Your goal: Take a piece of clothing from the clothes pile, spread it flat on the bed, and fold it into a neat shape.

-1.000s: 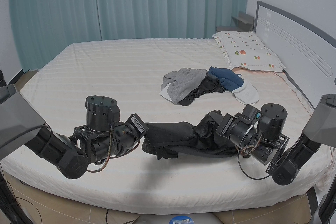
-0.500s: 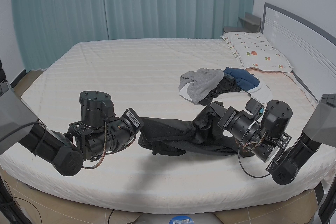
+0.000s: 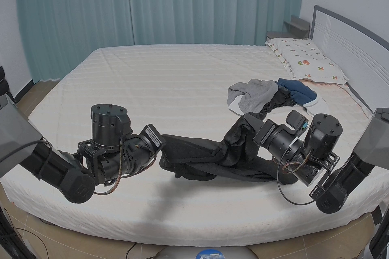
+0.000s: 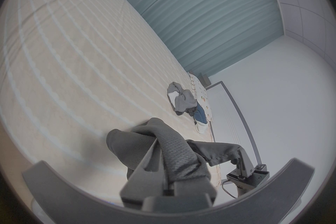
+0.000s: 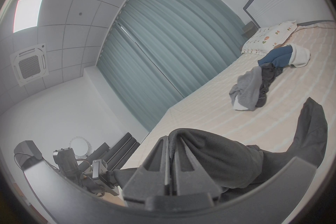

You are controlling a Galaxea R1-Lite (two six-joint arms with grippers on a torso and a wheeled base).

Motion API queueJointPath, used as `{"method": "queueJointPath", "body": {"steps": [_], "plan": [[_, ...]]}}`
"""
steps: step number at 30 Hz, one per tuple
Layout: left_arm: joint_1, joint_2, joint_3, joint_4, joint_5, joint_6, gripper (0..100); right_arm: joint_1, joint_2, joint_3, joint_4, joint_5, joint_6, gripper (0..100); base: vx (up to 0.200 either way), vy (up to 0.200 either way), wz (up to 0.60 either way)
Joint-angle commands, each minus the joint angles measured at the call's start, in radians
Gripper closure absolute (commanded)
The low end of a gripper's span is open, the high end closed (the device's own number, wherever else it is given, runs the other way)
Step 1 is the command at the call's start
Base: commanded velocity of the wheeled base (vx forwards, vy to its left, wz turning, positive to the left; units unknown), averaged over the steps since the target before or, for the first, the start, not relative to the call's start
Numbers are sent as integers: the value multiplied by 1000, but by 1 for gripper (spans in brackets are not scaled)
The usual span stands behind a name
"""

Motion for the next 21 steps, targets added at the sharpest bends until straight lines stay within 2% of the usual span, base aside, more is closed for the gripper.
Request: {"method": "queueJointPath", "body": {"steps": [1,13,21], "plan": [[1,-3,0,0,2,0,100,3,-15,3,-9,1,0,100,0,200,0],[8,-3,0,0,1,0,100,5,-7,3,-9,3,0,100,0,200,0],[7,5,2,0,1,0,100,5,-5,12,-8,1,0,100,0,0,0]]}}
